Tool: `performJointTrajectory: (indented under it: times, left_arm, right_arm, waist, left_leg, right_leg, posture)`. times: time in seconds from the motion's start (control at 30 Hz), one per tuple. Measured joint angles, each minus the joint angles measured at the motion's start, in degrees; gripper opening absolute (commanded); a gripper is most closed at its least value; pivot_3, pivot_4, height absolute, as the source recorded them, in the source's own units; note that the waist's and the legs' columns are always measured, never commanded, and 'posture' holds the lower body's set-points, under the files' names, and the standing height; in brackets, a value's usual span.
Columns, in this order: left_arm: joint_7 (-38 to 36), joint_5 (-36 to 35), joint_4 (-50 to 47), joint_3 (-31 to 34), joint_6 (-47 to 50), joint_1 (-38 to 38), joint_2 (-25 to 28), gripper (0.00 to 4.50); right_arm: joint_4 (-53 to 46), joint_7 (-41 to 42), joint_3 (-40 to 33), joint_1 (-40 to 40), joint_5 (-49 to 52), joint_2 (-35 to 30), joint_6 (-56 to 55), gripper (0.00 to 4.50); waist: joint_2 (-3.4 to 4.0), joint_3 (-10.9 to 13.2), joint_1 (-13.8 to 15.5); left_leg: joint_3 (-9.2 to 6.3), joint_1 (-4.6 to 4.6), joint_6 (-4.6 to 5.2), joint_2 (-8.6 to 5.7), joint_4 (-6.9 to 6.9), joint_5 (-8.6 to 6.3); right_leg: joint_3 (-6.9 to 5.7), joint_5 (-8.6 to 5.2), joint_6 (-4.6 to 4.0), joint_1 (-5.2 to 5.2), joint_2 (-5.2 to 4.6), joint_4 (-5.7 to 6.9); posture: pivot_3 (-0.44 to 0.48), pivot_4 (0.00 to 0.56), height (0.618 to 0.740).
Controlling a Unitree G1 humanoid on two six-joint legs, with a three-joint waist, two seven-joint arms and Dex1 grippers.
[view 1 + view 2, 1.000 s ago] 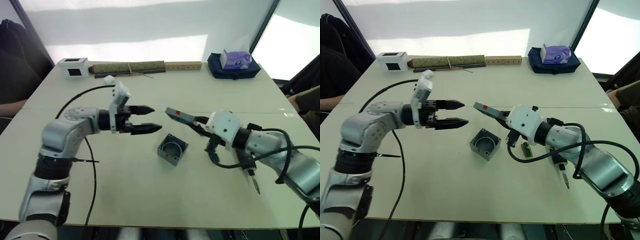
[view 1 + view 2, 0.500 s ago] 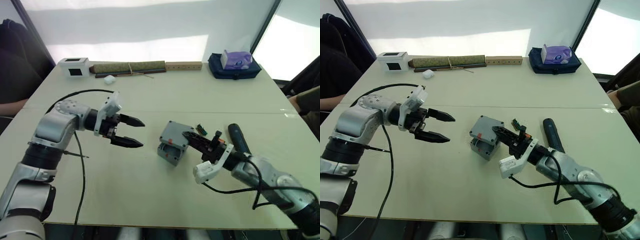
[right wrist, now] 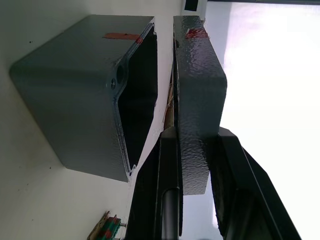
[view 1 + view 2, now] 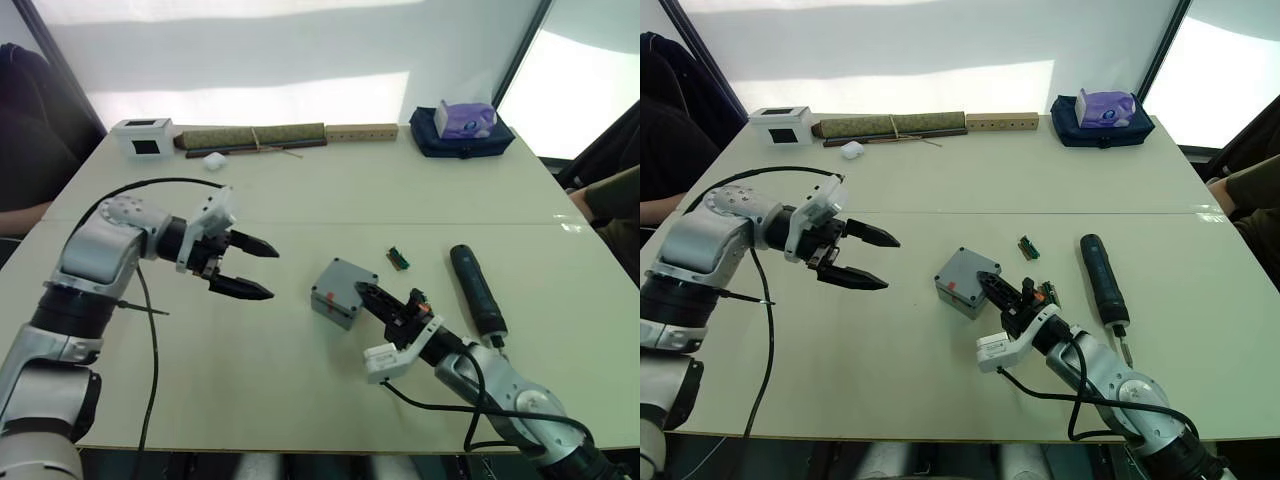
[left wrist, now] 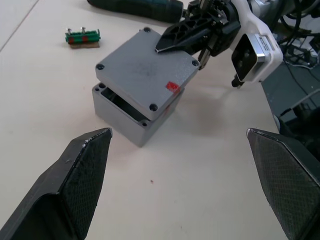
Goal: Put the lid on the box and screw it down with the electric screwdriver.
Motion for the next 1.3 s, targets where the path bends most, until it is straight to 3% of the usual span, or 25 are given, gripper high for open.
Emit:
performJointTrajectory:
  times: [1.3]
  left_arm:
    - [2.53,0.73,-2.77,1.13,-2.03,4.64,0.02,4.42]
  right_arm:
    - [7.91,2.16,0.34,-6.26,2.9,1.55,-7.45,0.22]
  waist:
    - [-0.01,0.0,-0.77]
  left_leg:
    - [0.21,0.42,-0.01,0.0,0.0,0.01]
  right_leg:
    - [0.36,0.0,0.0,0.19,0.04,0.23]
  posture:
    - [0.0,0.15,0.74]
